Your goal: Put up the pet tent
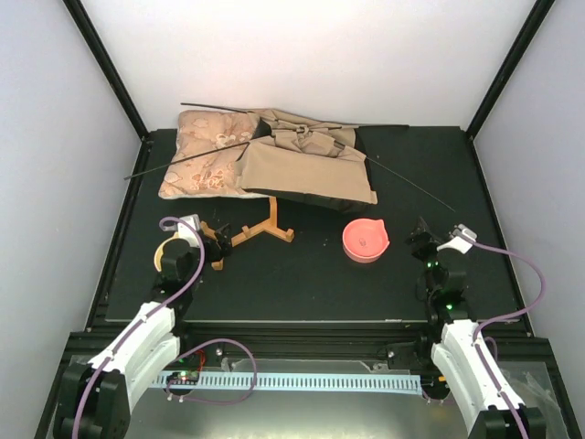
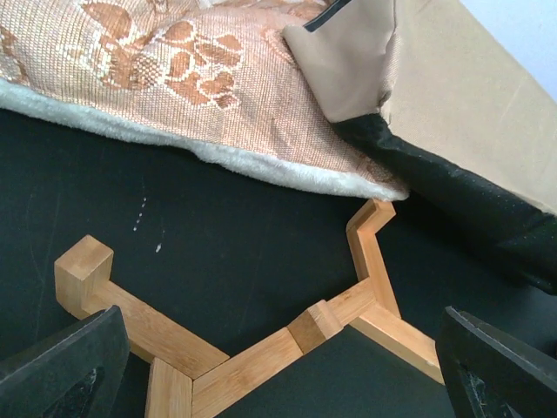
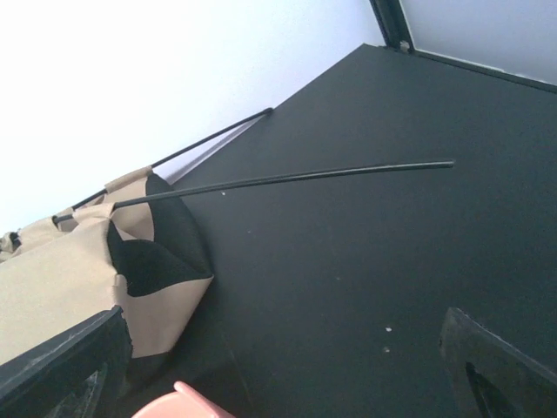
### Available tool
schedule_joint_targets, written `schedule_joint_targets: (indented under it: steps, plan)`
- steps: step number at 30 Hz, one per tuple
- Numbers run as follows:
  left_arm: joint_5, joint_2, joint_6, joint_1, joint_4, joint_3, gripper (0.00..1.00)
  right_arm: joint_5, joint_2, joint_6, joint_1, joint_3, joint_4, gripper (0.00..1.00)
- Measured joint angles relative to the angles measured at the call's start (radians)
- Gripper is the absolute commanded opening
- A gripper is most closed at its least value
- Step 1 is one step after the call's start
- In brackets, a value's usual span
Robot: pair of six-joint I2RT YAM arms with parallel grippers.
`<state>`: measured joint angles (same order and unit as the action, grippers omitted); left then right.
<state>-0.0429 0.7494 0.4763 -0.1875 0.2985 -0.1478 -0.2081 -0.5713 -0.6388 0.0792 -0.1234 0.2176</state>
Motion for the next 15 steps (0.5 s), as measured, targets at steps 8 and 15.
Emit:
schedule_joint_targets:
  steps: [8,15]
  plan:
    - [-0.027,0.024,0.011,0.0,-0.01,-0.015,0.99,-0.017,0.003,-0.015,0.0,-0.006,-0.079,1.0]
    - [-0.244,0.104,0.005,0.0,0.13,-0.013,0.99,0.059,-0.1,-0.024,0.0,-0.075,-0.174,1.0]
